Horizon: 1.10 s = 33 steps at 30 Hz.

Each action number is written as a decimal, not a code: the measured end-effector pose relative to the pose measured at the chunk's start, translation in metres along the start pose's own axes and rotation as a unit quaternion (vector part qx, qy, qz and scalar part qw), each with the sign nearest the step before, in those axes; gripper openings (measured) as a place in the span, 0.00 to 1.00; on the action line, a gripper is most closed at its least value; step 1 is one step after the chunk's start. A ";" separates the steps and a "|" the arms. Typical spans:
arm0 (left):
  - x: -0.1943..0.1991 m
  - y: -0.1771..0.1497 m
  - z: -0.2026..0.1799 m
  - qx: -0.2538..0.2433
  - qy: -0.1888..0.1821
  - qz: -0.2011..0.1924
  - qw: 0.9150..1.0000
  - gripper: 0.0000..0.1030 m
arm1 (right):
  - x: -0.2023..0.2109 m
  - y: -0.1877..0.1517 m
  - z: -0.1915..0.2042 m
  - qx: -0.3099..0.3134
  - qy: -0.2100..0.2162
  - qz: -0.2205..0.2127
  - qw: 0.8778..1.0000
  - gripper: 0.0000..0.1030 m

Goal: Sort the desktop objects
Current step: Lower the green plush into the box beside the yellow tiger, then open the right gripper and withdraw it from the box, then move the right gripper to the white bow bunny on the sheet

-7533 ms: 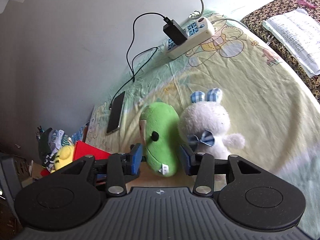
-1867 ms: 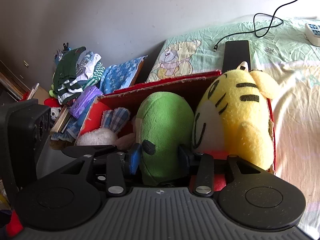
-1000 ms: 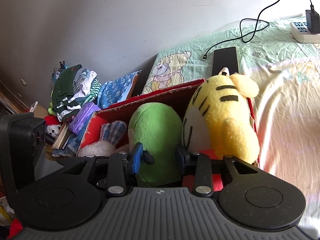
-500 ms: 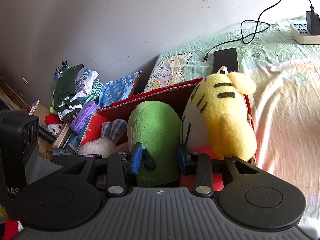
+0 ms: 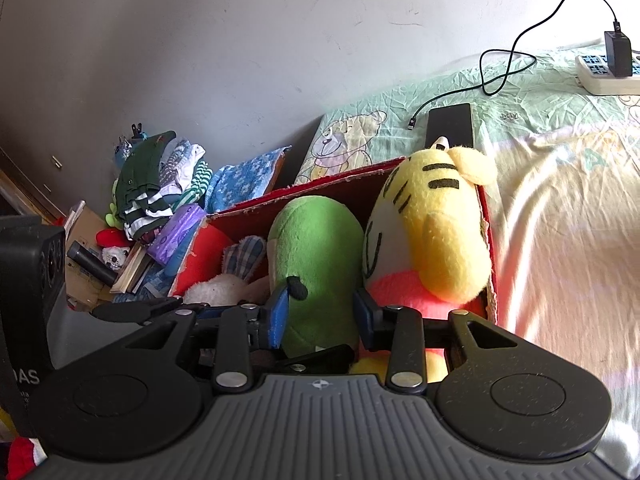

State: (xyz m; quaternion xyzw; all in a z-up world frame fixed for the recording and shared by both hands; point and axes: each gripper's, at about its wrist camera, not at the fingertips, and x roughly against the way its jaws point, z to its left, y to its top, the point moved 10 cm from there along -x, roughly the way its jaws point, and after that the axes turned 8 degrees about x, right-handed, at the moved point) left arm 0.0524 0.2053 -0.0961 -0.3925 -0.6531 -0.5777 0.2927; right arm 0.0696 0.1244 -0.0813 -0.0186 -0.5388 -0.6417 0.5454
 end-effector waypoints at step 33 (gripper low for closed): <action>0.036 -0.025 0.000 -0.002 0.101 -0.014 0.995 0.90 | 0.045 -0.024 -0.001 -0.037 0.040 -0.033 0.998 0.37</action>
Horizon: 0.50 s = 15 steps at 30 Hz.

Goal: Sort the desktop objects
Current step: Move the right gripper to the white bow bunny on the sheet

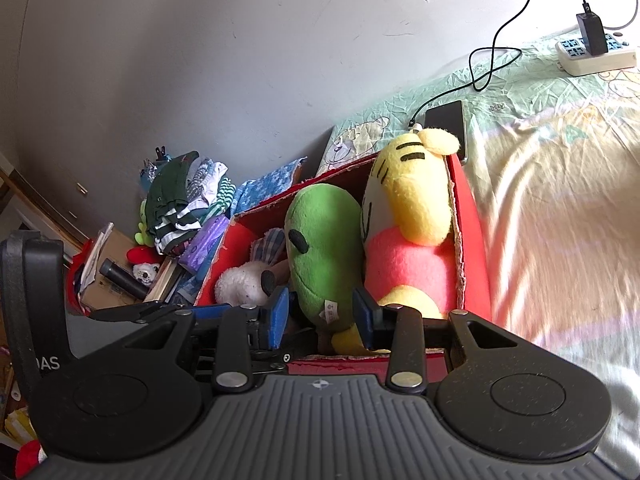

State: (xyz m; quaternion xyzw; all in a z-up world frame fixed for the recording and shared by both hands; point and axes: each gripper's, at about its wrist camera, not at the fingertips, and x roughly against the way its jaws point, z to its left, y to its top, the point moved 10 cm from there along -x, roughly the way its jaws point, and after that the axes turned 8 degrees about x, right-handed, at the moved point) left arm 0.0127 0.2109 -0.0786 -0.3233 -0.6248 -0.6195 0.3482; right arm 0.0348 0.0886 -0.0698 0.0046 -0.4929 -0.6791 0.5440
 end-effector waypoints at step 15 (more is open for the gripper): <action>0.019 0.008 -0.005 0.029 0.047 -0.011 0.998 0.90 | 0.011 0.005 -0.005 0.012 0.061 0.018 0.998 0.37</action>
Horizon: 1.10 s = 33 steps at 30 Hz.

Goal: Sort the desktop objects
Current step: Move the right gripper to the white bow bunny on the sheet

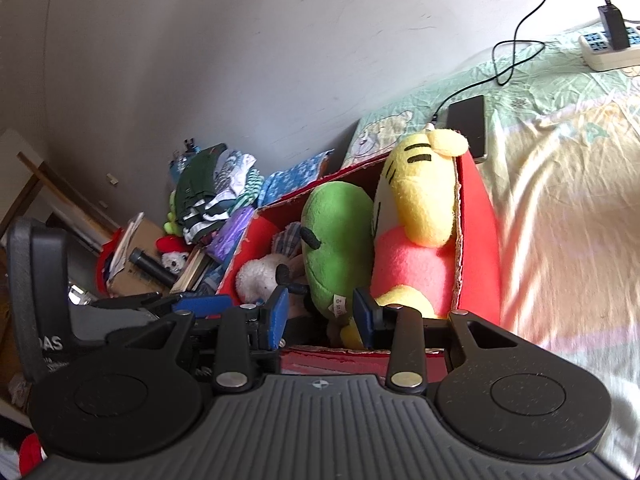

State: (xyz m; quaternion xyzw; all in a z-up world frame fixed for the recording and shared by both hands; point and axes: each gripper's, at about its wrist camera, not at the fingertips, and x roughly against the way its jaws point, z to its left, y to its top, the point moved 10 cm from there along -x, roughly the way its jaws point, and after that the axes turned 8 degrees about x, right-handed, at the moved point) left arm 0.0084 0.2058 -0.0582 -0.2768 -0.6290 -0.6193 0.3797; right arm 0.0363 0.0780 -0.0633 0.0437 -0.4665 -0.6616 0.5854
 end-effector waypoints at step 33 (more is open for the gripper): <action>-0.055 0.010 -0.306 -0.064 -0.230 0.034 0.971 0.90 | 0.156 -0.008 -0.281 -0.262 -0.102 -0.057 0.958 0.43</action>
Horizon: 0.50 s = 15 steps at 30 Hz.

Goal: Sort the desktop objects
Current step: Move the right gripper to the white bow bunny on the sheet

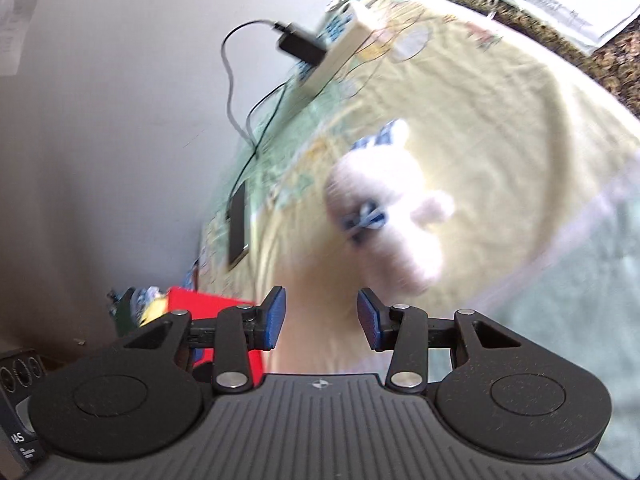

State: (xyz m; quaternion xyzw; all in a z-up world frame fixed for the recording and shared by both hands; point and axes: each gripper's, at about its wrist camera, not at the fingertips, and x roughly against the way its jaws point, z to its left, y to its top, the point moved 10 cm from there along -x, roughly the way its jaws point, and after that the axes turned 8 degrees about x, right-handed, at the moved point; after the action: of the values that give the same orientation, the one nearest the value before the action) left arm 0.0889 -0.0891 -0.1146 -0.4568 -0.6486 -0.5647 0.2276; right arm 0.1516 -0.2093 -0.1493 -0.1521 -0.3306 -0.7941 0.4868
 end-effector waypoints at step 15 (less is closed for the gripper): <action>-0.102 0.016 -0.021 0.035 -0.036 0.052 0.997 0.90 | -0.030 0.054 -0.050 -0.004 -0.028 -0.006 1.000 0.56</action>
State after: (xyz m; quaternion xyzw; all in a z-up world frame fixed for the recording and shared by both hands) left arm 0.1466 -0.1442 -0.1830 -0.5015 -0.6512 -0.5122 0.2491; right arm 0.2176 -0.2394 -0.1824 -0.1739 -0.3419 -0.7936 0.4723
